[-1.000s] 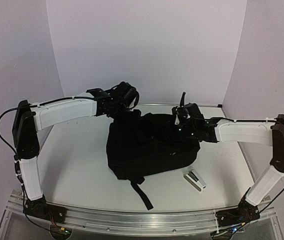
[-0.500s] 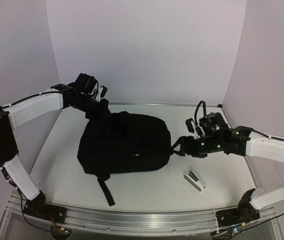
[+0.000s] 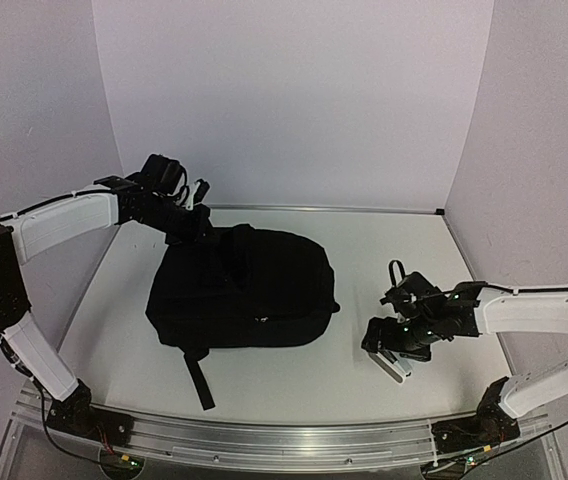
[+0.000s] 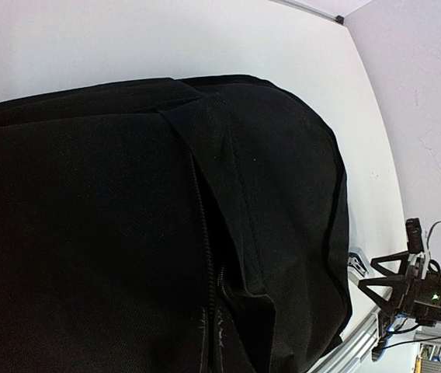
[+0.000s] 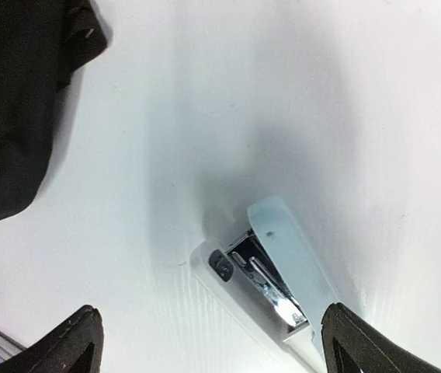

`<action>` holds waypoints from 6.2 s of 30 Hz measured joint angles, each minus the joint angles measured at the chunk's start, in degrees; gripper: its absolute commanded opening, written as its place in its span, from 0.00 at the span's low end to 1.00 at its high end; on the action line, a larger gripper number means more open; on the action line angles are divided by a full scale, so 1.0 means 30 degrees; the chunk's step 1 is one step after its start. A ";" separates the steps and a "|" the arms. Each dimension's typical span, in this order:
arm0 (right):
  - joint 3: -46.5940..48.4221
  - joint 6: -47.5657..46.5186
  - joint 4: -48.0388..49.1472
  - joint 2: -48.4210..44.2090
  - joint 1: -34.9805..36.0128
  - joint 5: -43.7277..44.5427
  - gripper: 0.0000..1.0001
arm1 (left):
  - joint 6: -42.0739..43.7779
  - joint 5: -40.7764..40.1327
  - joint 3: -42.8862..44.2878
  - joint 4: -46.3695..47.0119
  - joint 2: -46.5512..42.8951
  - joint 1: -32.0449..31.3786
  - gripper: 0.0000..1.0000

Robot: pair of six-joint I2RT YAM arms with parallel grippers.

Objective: Pack the student bag
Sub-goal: Pick up the stationery from the center of the board, then place the stationery in the student bag.

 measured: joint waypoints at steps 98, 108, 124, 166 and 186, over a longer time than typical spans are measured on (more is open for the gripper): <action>2.8828 -1.4374 -0.6961 1.8340 0.3555 -0.2522 0.33 | -0.0932 0.3696 -0.3267 0.2103 -0.2291 -0.0568 0.00; 2.9457 -1.4168 -0.5713 1.9267 0.3621 -0.1468 0.66 | -0.1074 0.3614 -0.3760 0.2337 -0.2349 -0.0568 0.00; 2.0100 -0.9584 -0.1815 1.1753 0.3621 -0.0106 0.77 | -0.1478 0.2953 -0.4148 0.2458 -0.3063 -0.0568 0.00; 1.9957 -0.2827 0.6827 1.6074 0.3512 -0.4104 0.25 | -0.1560 0.3012 -0.4148 0.2586 -0.3063 -0.0568 0.00; 1.8866 -0.3828 0.6765 1.5192 0.3677 -0.1709 0.57 | -0.1974 0.2630 -0.4796 0.3478 -0.2963 -0.0604 0.03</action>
